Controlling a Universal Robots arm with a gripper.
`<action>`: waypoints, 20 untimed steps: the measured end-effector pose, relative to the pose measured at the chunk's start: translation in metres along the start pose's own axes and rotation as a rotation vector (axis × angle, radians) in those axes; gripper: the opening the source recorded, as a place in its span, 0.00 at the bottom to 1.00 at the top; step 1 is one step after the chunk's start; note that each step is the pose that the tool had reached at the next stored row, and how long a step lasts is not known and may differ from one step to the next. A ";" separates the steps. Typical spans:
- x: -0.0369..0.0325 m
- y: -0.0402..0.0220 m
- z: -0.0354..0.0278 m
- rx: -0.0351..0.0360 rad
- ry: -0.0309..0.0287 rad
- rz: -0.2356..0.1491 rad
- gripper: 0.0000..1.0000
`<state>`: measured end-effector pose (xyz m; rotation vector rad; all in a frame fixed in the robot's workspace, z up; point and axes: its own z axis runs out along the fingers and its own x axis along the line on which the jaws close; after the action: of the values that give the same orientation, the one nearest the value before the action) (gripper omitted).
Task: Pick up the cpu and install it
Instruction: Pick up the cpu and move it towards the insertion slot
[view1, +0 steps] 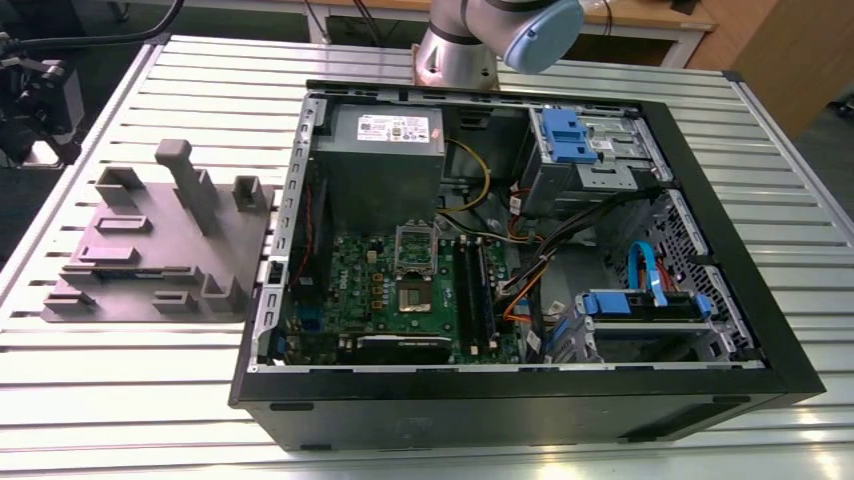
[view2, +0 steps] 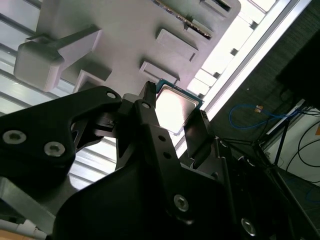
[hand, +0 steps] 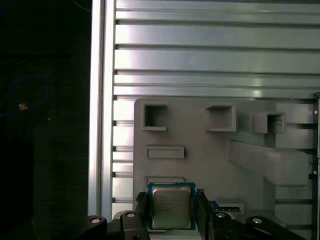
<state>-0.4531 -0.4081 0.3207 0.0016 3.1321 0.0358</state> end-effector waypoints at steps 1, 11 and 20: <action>0.0000 0.0000 -0.0008 0.0001 0.0001 0.000 0.47; -0.0001 0.0004 -0.0132 0.0008 0.0000 0.000 0.47; -0.0003 0.0011 -0.0303 0.0053 0.0000 0.000 0.47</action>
<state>-0.4530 -0.4076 0.3510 0.0016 3.1322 0.0276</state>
